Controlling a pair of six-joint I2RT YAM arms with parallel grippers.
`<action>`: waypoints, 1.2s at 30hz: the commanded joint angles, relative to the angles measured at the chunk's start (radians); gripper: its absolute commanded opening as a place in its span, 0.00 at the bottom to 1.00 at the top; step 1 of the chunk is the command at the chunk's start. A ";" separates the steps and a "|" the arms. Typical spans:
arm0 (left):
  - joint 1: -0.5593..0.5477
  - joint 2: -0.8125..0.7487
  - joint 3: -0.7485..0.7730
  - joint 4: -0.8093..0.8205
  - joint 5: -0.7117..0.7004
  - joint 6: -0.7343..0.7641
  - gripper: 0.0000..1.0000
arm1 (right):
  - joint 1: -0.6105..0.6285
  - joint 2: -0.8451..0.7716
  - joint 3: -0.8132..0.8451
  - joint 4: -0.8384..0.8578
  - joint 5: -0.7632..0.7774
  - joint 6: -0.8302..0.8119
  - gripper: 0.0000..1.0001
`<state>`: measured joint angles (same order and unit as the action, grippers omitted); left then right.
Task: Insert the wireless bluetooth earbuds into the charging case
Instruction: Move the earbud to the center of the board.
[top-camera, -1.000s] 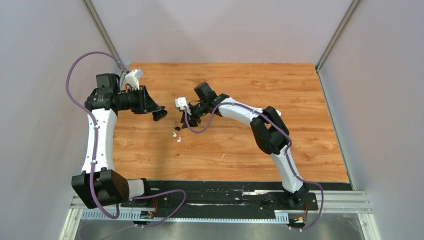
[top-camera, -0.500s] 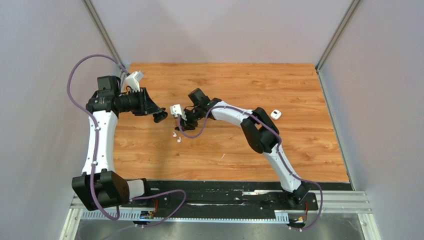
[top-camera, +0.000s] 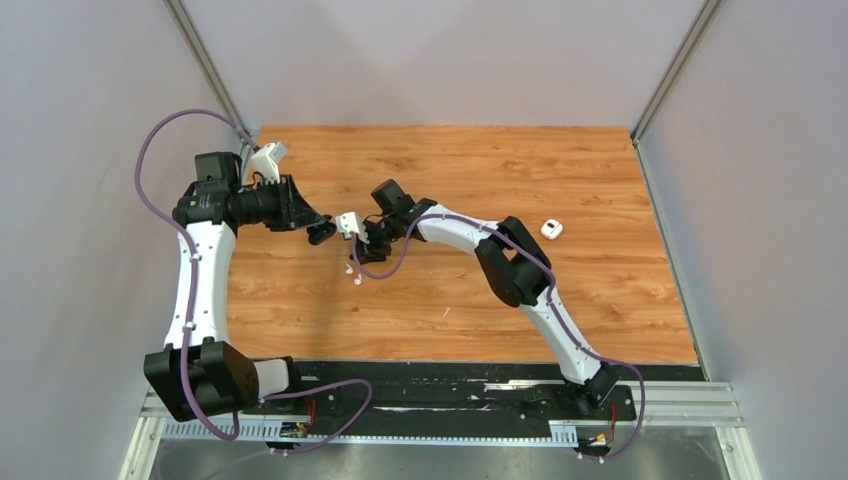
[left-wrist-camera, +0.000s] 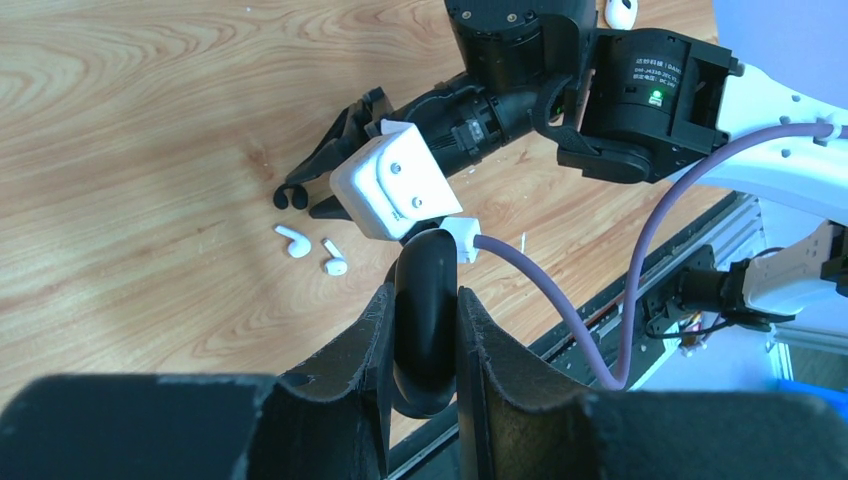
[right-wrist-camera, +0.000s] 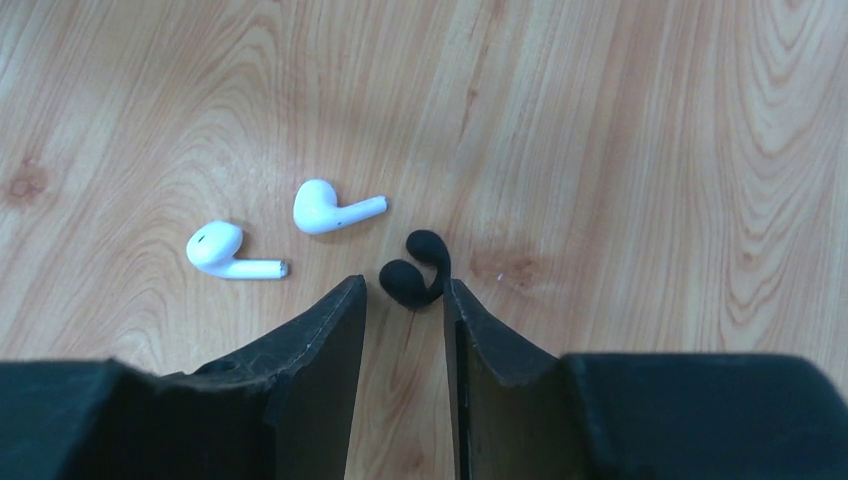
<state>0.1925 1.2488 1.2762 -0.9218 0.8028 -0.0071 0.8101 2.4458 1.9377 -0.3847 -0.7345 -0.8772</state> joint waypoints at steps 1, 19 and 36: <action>0.007 -0.017 0.003 0.036 0.027 -0.015 0.00 | 0.014 0.036 0.061 0.006 -0.003 -0.025 0.35; 0.007 0.015 0.012 0.080 0.041 -0.035 0.00 | -0.022 -0.268 -0.154 -0.019 0.259 0.317 0.06; 0.007 0.116 0.061 0.171 0.066 -0.094 0.00 | -0.248 -0.680 -0.732 -0.174 0.724 1.100 0.00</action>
<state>0.1925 1.3598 1.2804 -0.7864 0.8398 -0.0818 0.6136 1.6905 1.1946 -0.4950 -0.1173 -0.0608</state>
